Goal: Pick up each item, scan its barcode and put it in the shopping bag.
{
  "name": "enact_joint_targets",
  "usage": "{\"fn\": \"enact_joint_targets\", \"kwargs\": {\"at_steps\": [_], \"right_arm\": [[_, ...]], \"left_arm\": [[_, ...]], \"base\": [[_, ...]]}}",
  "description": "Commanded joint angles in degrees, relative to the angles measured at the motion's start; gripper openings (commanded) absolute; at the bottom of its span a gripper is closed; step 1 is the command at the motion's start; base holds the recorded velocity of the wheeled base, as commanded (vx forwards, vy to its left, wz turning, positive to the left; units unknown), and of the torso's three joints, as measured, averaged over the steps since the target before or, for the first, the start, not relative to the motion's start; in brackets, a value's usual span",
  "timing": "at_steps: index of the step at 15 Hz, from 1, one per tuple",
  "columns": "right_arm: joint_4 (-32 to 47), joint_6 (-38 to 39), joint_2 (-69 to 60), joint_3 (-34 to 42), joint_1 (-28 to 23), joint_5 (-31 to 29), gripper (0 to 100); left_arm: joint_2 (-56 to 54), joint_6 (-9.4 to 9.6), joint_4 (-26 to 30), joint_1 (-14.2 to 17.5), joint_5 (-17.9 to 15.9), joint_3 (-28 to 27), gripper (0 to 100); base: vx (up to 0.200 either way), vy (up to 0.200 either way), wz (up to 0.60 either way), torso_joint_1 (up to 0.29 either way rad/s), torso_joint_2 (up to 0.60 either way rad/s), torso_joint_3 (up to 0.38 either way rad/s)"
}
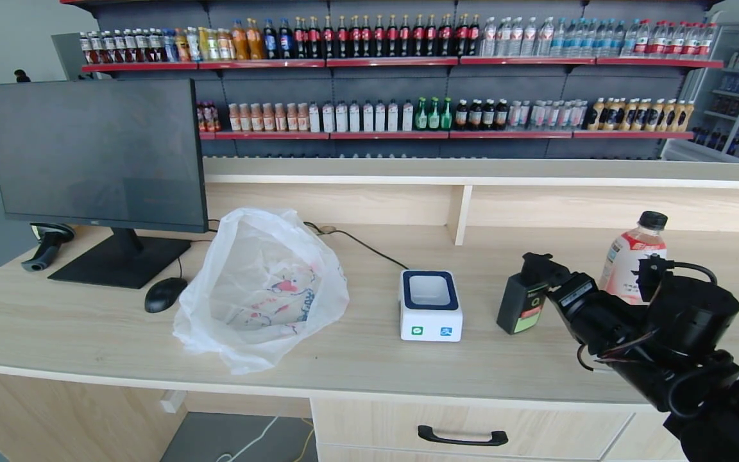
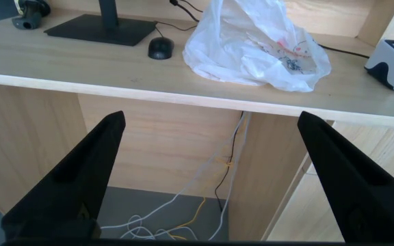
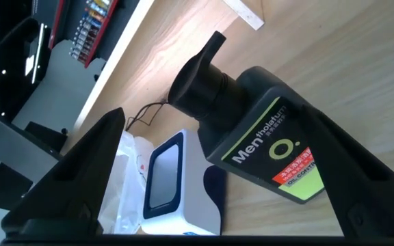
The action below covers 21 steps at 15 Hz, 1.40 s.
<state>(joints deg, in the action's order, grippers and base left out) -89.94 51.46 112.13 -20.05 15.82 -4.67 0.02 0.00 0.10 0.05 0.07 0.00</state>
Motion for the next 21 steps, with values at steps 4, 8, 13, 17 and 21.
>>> {"fn": "enact_joint_targets", "kwargs": {"at_steps": [4, 8, 13, 17, 21], "right_arm": [[-0.06, -0.04, -0.42, -0.51, 0.08, 0.01, 100], [-0.06, 0.05, 0.02, -1.92, 0.08, 0.01, 100], [-0.06, 0.05, 0.99, -2.89, 0.00, 0.01, 100], [-0.06, 0.05, 1.69, -3.15, 0.00, 0.01, 100], [-0.06, 0.05, 1.95, -4.03, 0.00, 0.01, 100]], "left_arm": [[-0.02, 0.00, -0.01, 0.04, 0.01, 0.00, 100], [-0.02, 0.00, -0.01, 0.04, 0.01, 0.00, 100], [-0.02, 0.00, -0.01, 0.04, 0.01, 0.00, 100], [-0.02, 0.00, -0.01, 0.04, 0.01, 0.00, 100], [-0.02, 0.00, -0.01, 0.04, 0.01, 0.00, 100]], "base": [[0.000, 0.000, 0.00, 0.000, 0.00, 0.000], [0.000, 0.000, 0.00, 0.000, 0.00, 0.000], [0.000, 0.000, 0.00, 0.000, 0.00, 0.000], [0.000, 0.000, 0.00, 0.000, 0.00, 0.000], [0.000, 0.000, 0.00, 0.000, 0.00, 0.000]]}}
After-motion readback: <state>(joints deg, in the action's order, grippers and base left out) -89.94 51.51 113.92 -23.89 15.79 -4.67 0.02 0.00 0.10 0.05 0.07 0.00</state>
